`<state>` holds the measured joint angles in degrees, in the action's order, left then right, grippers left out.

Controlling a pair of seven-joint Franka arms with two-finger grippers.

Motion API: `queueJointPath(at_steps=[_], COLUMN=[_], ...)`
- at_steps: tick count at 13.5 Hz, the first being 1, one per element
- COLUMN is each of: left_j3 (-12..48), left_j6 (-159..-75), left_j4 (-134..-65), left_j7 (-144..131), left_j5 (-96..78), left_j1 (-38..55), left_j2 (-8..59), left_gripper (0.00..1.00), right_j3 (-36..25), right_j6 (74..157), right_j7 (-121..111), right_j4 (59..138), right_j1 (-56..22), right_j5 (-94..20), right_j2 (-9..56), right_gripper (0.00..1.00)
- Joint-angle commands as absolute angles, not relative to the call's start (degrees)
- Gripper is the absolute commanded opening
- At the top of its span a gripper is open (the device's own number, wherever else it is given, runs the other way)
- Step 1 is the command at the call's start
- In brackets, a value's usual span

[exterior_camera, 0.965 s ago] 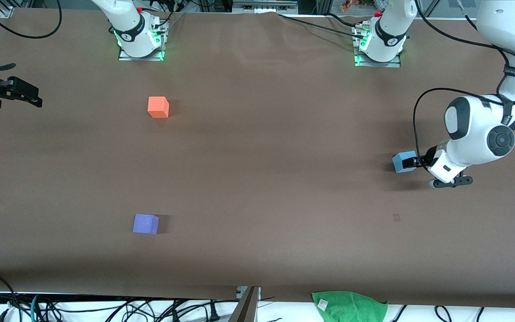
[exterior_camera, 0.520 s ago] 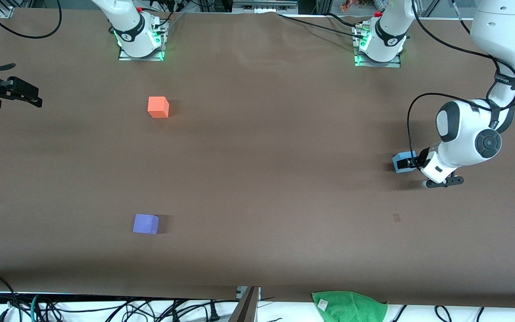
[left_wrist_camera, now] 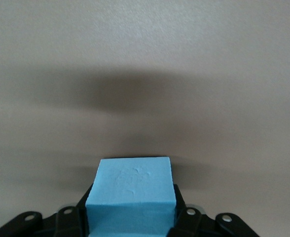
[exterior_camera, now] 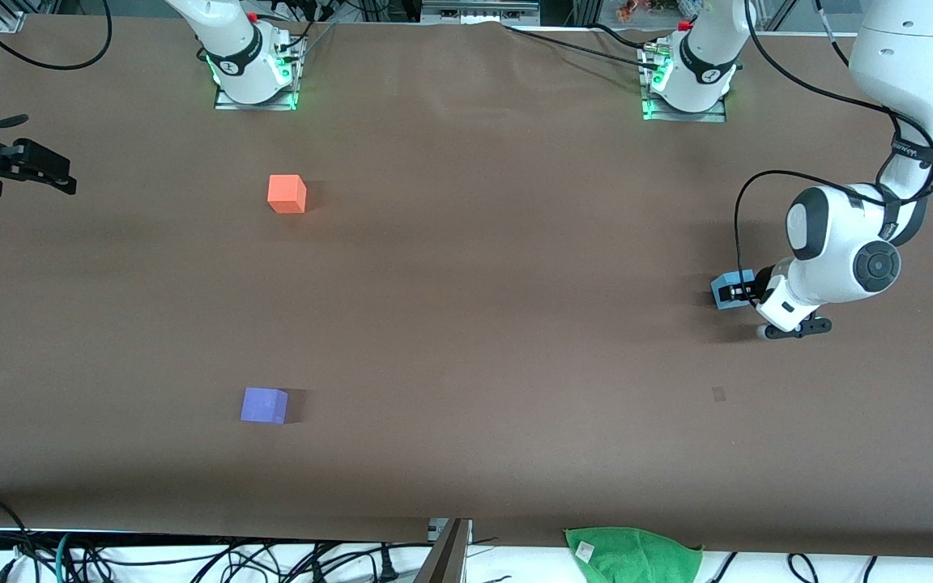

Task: Place blue block between orange and purple blocks
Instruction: 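Carry the blue cube with the left gripper toward the table middle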

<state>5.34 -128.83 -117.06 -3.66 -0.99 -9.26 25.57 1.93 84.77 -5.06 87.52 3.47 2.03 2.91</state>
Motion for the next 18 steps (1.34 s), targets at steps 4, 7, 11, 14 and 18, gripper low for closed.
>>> queueJointPath(at_steps=[4, 7, 11, 14, 18], left_j3=[16.93, 26.60, 27.42, 26.81, 16.47], left_j6=[-108.76, -106.35, -106.96, -109.40, -123.55], left_j4=[-107.35, -100.04, -88.02, -73.43, -71.37], left_j7=[-4.65, -17.79, -40.80, -52.79, -59.32], left_j5=[-2.11, -1.85, -1.94, -1.41, -1.58], left_j1=[-9.23, -6.52, 8.92, 20.36, 34.24], left_j2=[18.37, 19.59, 29.50, 41.45, 47.71], left_gripper=[0.02, 0.01, 0.02, 0.06, 0.06], right_j3=[1.85, 1.85, 1.93, 1.93, 1.93], right_j6=[84.37, 84.64, 84.81, 84.81, 85.08], right_j7=[-5.19, -5.10, -5.01, -4.66, -4.66], right_j4=[86.40, 86.48, 86.57, 86.57, 86.57], right_j1=[3.78, 3.78, 3.60, 3.43, 3.78], right_j5=[1.05, 0.97, 1.14, 1.58, 1.40], right_j2=[3.87, 3.95, 5.09, 5.36, 6.76], right_gripper=[1.00, 1.00, 1.00, 1.00, 1.00])
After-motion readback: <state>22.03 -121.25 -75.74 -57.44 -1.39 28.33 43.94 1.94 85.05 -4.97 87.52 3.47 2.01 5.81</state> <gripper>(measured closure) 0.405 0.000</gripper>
